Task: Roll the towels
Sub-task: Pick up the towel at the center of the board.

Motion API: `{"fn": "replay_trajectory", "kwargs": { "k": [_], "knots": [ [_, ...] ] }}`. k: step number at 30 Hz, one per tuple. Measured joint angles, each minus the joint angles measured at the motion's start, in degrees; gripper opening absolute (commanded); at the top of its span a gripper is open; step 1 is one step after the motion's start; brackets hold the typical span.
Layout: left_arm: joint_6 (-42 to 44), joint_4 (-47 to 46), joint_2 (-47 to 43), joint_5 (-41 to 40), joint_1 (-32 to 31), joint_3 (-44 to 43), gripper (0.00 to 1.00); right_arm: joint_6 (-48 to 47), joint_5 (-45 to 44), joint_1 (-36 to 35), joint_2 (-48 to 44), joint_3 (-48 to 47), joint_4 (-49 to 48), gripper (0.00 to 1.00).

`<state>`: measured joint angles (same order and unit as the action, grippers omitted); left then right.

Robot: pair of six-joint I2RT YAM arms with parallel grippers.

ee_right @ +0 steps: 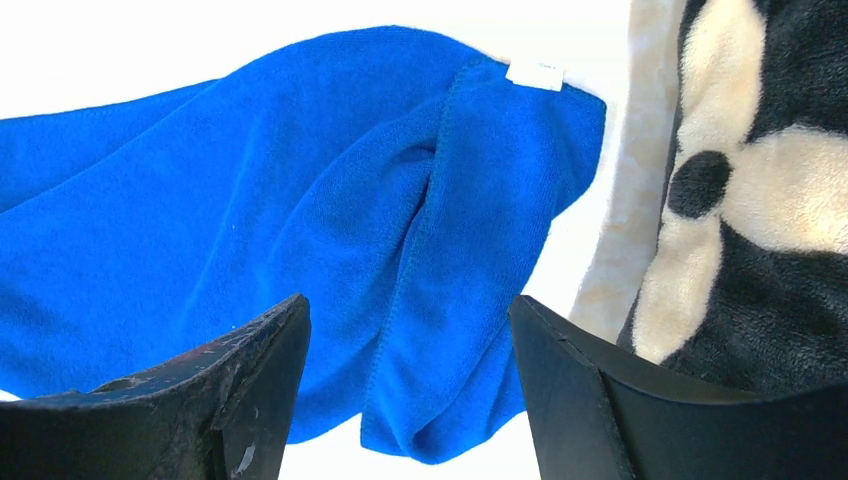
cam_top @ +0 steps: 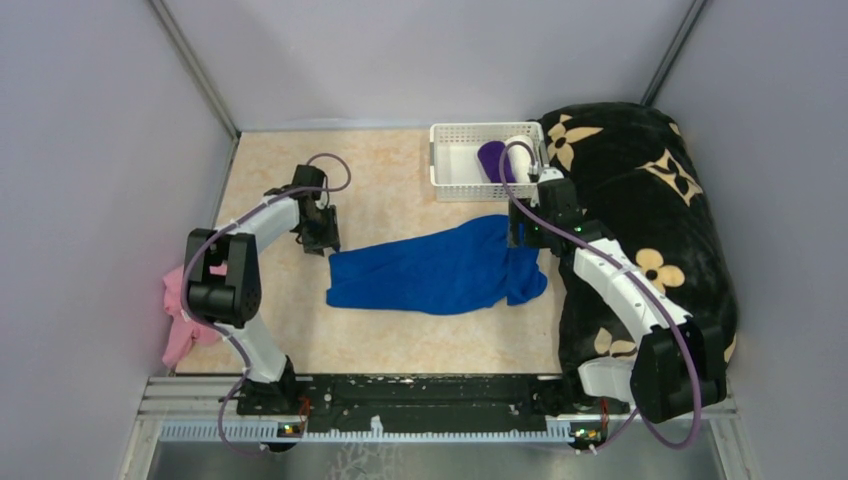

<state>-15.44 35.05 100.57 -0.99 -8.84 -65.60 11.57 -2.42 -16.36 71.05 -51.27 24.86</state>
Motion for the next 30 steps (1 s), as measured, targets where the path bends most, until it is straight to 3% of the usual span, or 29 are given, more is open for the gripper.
{"fn": "replay_trajectory", "kwargs": {
  "k": [10,18,23,26,30],
  "knots": [
    [2.01,1.42,4.37,-2.99,-1.42,-2.64,0.41,-0.02,1.2,0.15,-0.02,1.16,-2.86,0.73],
    [3.21,2.86,5.57,-5.57,-3.43,-4.0,0.43,0.0,1.68,0.42,-0.02,2.25,-3.02,0.72],
    [3.26,2.23,4.61,-4.9,-3.63,-2.86,0.38,-0.02,1.99,0.42,-0.02,2.25,-3.02,0.72],
    [3.19,2.19,4.35,-3.98,-3.78,-2.34,0.29,0.0,2.21,0.44,-0.04,2.25,-3.02,0.72],
    [2.36,2.12,4.13,-3.08,-3.65,-1.73,0.07,0.02,2.56,0.44,-0.07,2.25,-3.02,0.71]
  ]
}}
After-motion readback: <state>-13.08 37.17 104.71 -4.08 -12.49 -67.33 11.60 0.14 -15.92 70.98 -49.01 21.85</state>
